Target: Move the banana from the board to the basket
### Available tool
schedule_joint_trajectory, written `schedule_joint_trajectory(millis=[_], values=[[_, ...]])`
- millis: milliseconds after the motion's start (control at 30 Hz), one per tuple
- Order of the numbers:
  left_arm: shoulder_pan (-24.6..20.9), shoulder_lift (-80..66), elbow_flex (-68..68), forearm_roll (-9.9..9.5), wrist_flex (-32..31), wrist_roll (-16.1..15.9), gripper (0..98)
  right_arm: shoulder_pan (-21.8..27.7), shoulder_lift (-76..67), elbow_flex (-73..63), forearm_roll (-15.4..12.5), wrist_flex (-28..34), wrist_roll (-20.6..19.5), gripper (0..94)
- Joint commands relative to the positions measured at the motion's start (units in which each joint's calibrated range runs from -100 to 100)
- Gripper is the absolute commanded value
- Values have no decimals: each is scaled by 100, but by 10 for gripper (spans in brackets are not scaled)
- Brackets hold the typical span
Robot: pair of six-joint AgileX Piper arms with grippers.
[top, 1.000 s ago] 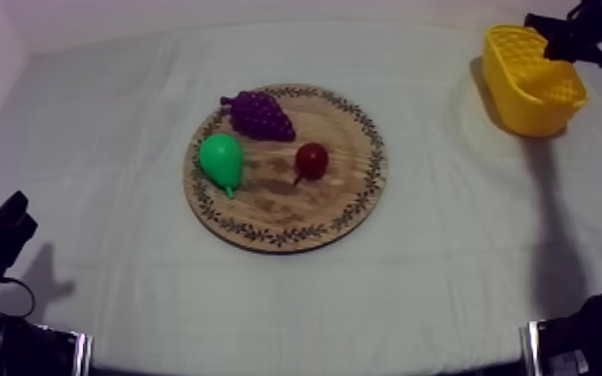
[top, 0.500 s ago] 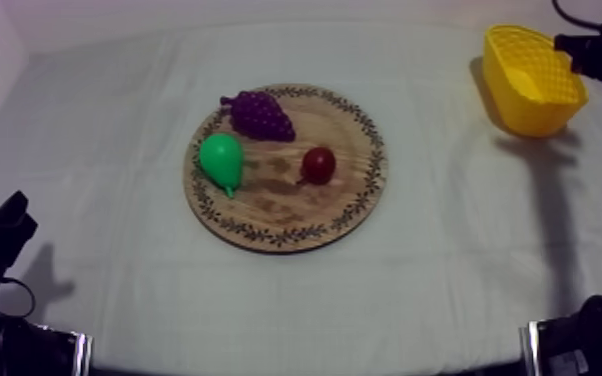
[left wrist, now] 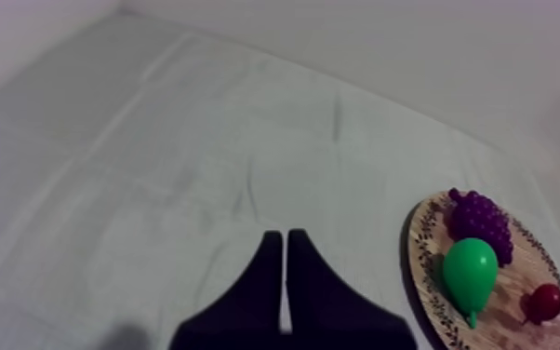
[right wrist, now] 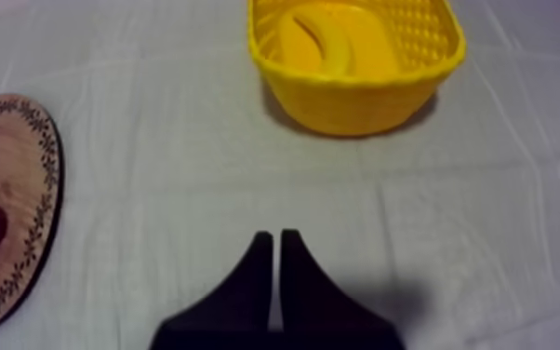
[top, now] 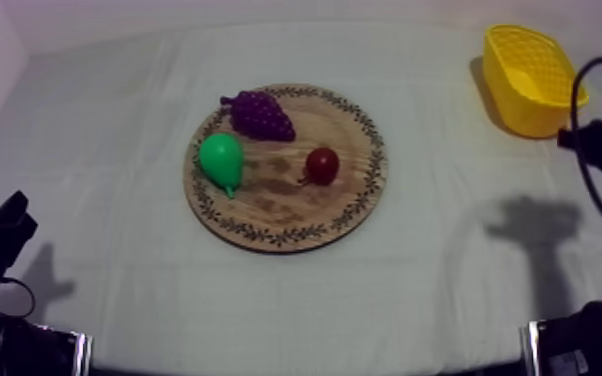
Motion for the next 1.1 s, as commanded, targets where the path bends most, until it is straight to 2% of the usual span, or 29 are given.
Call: schedule_joint_trajectory(millis=[0,367,767,1067], values=[[-3,-3,3,-1,2,-1,1,-24,-971,496,-15,73,-6,2],[-3,-3,3,-1,2,-1,1,-152,-2784,1586,31,404,-50,2],[-3,-3,3,-1,2,-1,1,-40,-4015,2280,-274,495,296,2],[-3,-3,3,-1,2,-1,1,29,-4413,2183,-327,942,79,4]])
